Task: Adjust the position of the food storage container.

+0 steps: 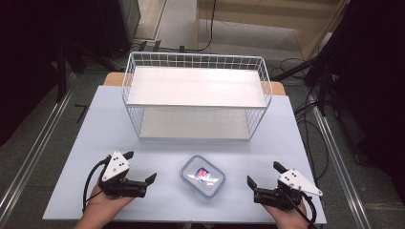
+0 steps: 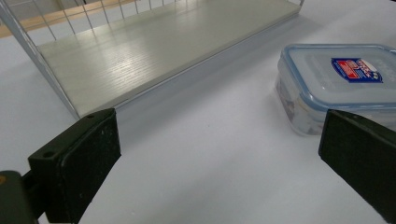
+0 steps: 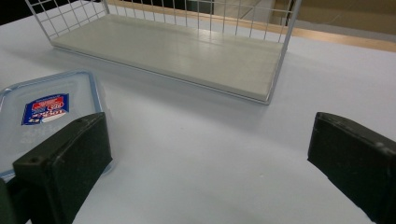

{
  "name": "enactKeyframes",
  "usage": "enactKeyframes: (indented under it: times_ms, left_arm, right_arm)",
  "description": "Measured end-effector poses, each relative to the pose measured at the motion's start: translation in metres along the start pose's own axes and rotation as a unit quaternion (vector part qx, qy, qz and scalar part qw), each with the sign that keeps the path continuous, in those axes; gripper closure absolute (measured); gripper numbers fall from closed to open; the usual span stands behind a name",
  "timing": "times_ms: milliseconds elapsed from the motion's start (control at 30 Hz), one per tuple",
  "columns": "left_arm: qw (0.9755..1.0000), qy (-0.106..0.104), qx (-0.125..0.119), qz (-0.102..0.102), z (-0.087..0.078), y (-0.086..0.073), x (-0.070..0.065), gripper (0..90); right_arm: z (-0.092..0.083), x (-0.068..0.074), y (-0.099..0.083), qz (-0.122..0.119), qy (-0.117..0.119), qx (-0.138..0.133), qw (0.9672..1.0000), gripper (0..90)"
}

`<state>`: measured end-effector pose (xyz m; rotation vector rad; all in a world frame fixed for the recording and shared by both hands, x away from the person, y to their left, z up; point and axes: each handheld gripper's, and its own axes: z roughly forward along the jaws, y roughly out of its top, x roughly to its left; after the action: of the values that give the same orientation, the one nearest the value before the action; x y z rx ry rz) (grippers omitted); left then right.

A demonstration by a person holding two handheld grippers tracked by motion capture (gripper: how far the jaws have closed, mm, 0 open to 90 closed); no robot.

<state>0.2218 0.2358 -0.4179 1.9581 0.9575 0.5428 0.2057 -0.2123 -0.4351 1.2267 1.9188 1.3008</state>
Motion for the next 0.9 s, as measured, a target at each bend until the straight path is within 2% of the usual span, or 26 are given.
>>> enactKeyframes:
  times_ms: [67,167,367,433,533,633,767,867,900]
  left_arm:
    - [1.0000,-0.002,0.002,0.001,0.004,0.000,0.001,0.2]
    - [0.9999,-0.006,0.009,0.005,0.008,-0.001,0.001,0.4]
    - [0.9998,-0.014,0.012,0.000,0.012,-0.005,-0.003,0.5]
    - [0.9999,-0.012,0.010,0.000,0.011,-0.005,-0.004,0.5]
    - [0.9999,-0.015,0.002,0.004,0.009,-0.003,-0.007,0.5]
    - [0.9998,-0.019,0.003,0.004,0.009,-0.003,-0.008,0.5]
    - [0.9997,-0.025,0.003,-0.002,0.010,-0.003,-0.008,0.5]
    - [0.9995,-0.030,-0.002,-0.010,0.012,-0.002,-0.007,0.7]
    - [0.9995,-0.030,-0.002,-0.010,0.012,-0.002,-0.007,0.8]
  right_arm:
    - [0.002,0.000,0.000,-0.007,0.001,-0.002,1.0000,0.0]
    - [0.005,-0.001,0.000,-0.004,0.001,0.002,1.0000,0.0]
    - [0.010,-0.001,-0.003,-0.007,0.011,0.008,0.9999,2.4]
    - [0.010,0.000,-0.003,-0.005,0.014,0.011,0.9998,5.0]
    - [0.010,0.001,-0.002,-0.001,0.022,0.014,0.9997,13.6]
    - [0.010,0.002,-0.002,0.001,0.025,0.014,0.9996,14.4]
    - [0.010,0.006,-0.002,0.005,0.029,0.017,0.9994,19.8]
    - [0.014,0.014,-0.003,-0.001,0.042,0.023,0.9989,33.6]
    - [0.014,0.014,-0.003,-0.001,0.042,0.023,0.9989,33.6]
